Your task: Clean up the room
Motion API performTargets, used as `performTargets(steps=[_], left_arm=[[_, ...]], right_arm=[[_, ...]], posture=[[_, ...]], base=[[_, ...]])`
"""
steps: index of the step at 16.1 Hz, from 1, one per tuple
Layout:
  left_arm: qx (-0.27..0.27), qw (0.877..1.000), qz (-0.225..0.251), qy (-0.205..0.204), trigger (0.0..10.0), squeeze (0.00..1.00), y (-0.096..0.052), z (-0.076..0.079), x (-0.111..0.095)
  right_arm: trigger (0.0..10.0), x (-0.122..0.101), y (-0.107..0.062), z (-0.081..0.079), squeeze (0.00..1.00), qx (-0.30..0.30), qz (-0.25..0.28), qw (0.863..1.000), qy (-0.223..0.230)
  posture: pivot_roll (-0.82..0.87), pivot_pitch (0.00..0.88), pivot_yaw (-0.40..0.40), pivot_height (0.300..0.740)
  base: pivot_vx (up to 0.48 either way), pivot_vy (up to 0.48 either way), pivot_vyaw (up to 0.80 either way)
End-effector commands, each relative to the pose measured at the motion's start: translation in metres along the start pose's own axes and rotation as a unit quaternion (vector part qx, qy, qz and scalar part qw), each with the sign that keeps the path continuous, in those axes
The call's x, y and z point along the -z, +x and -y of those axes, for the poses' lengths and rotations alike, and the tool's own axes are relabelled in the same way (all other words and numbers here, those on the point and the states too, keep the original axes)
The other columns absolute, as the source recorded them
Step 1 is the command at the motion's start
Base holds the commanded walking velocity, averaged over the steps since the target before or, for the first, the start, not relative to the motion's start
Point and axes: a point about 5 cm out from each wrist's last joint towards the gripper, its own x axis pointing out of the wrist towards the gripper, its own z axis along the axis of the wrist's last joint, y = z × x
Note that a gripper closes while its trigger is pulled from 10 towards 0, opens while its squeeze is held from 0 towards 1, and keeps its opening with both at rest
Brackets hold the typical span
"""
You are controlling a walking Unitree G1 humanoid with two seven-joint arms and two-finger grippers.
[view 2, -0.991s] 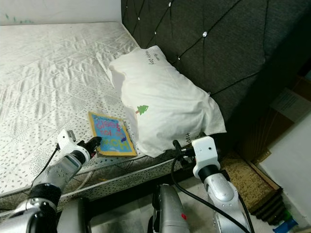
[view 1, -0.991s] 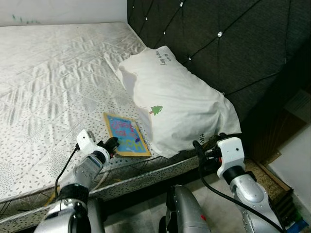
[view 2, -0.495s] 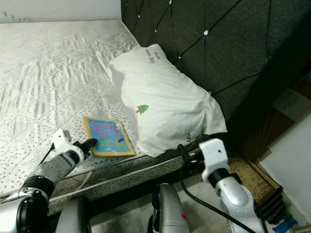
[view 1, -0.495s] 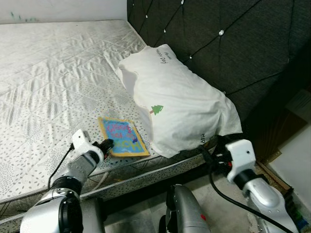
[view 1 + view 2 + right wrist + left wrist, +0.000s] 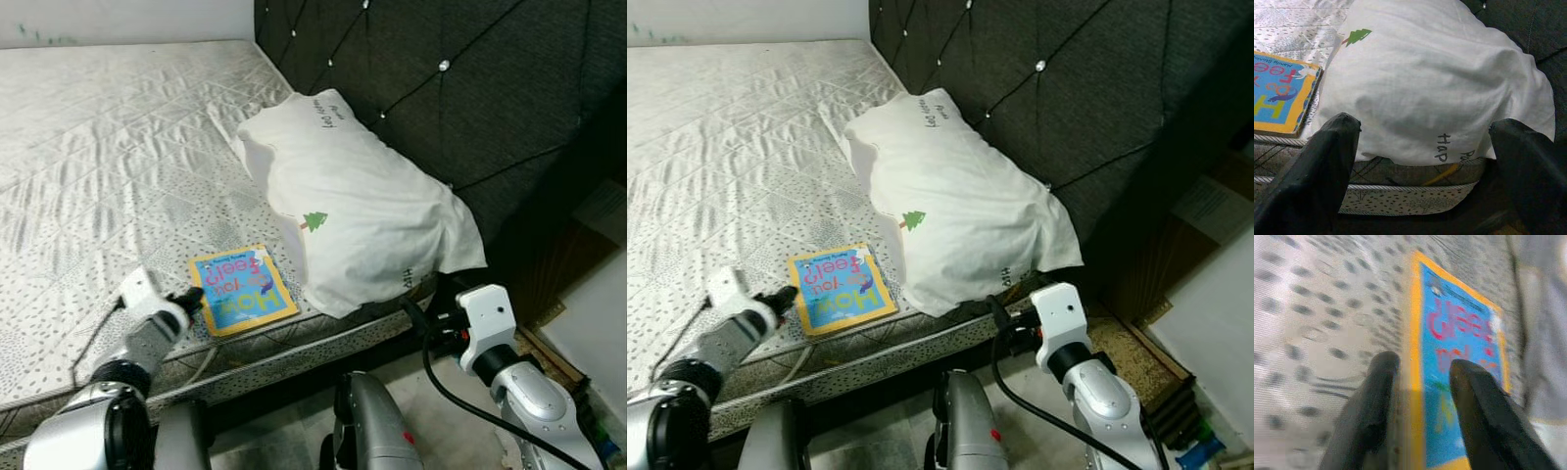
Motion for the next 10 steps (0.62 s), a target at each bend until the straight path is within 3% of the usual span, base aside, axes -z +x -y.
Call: performTargets(steps=[1, 2, 4, 5, 8, 10], left_arm=[[-0.021, 1.0, 0.009, 0.011, 10.0, 1.0, -0.001, -0.005, -0.004], [-0.015, 1.0, 0.013, 0.012, 10.0, 1.0, 0.0, -0.001, -0.006], [0.034, 0.999, 0.001, 0.018, 10.0, 1.0, 0.005, 0.023, 0.002], [0.042, 0.999, -0.003, 0.02, 10.0, 1.0, 0.006, 0.027, 0.005], [0.089, 0.995, -0.029, 0.044, 10.0, 1.0, 0.009, 0.058, 0.033], [0.094, 0.993, -0.038, 0.058, 10.0, 1.0, 0.007, 0.063, 0.053]], right_arm=[[10.0, -0.004, 0.0, 0.002, 0.0, 0.004, 0.008, 1.0, -0.008], [10.0, -0.004, 0.0, 0.002, 0.0, 0.004, 0.007, 1.0, -0.008], [10.0, -0.004, 0.003, 0.0, 0.0, 0.002, 0.009, 1.0, -0.007], [10.0, -0.004, 0.003, -0.001, 0.0, 0.001, 0.01, 1.0, -0.006], [10.0, -0.006, 0.007, -0.005, 0.0, -0.006, 0.015, 1.0, -0.007], [10.0, -0.007, 0.01, -0.004, 0.0, -0.006, 0.019, 1.0, -0.009]], posture=[[-0.16, 0.074, -0.104, 0.571], [-0.15, 0.072, -0.104, 0.571], [-0.15, 0.071, -0.105, 0.571], [-0.14, 0.07, -0.107, 0.571], [-0.14, 0.066, -0.104, 0.571], [-0.14, 0.065, -0.099, 0.571]], base=[[0.0, 0.0, 0.0], [0.0, 0.0, 0.0], [0.0, 0.0, 0.0], [0.0, 0.0, 0.0], [0.0, 0.0, 0.0], [0.0, 0.0, 0.0]])
